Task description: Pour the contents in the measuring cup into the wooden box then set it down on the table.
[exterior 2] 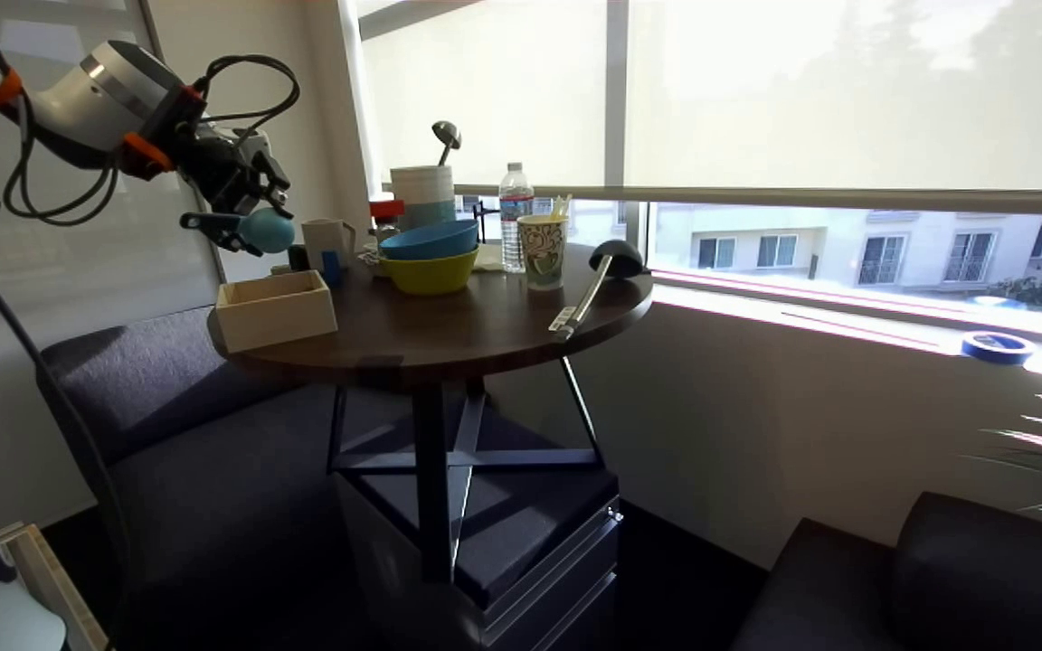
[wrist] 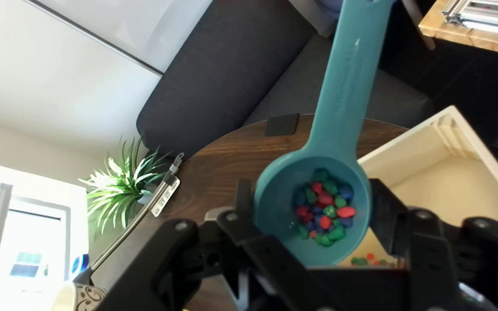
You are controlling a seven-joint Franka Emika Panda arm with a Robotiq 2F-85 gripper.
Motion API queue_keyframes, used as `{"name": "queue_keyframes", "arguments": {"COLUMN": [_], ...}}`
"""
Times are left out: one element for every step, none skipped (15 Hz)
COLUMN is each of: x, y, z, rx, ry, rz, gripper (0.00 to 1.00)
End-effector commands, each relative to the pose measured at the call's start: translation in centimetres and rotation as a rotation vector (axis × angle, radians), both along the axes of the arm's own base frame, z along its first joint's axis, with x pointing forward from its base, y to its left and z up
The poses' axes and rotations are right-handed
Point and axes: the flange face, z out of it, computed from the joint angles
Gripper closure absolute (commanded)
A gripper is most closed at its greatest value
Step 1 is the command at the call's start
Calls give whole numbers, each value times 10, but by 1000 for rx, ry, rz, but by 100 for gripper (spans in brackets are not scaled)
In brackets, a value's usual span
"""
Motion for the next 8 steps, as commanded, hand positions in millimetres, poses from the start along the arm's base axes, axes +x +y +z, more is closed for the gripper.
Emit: {"name": "queue_keyframes", "arguments": {"x": [18,20,23,27,31,34,40,45], "y": [33,41,48,53,57,61,63,64], "z": [-25,-31,-38,-44,-50,-54,-54,-55], "rx": [-74,-93,-104,-114,-129,-140,-149,-154], "ry": [49,69,86,94,101,100,86,76], "rz": [59,79,94,99,104,105,93,88], "gripper": [59,59,59,59,59,59,59,59]}}
